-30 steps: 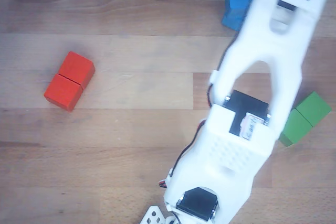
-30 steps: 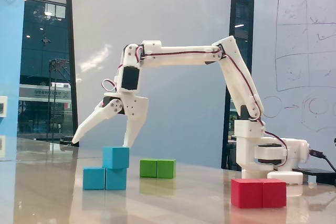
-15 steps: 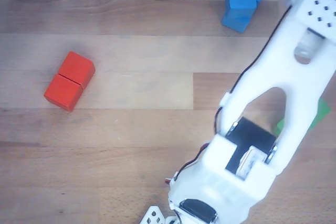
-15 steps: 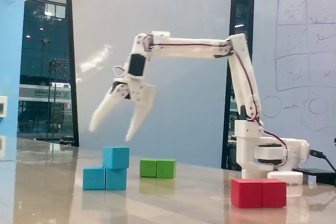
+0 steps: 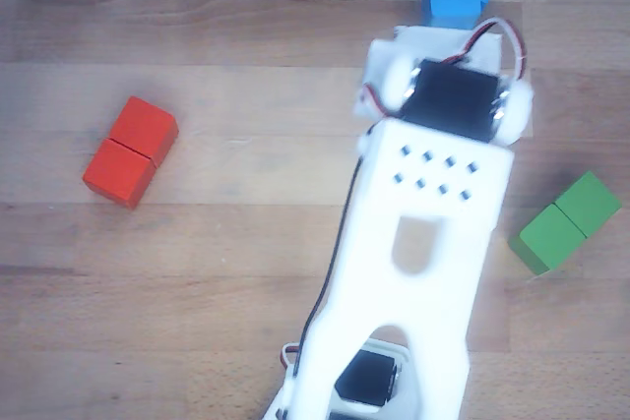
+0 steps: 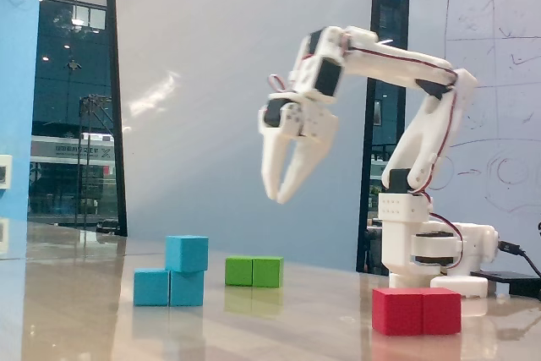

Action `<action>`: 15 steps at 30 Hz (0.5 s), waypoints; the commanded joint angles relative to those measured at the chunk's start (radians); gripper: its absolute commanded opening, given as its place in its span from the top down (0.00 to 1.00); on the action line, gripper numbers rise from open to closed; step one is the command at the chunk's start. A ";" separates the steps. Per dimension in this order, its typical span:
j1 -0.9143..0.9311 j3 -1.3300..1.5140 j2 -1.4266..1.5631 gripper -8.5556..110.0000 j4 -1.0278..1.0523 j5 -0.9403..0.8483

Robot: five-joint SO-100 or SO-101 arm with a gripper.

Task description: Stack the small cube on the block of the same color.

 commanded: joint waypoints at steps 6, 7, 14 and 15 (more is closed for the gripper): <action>-0.193 0.376 0.420 0.92 -0.207 0.179; -0.199 0.433 0.471 0.92 -0.218 0.183; -0.212 0.799 0.839 0.91 -0.249 0.179; -0.212 0.831 0.888 0.91 -0.249 0.179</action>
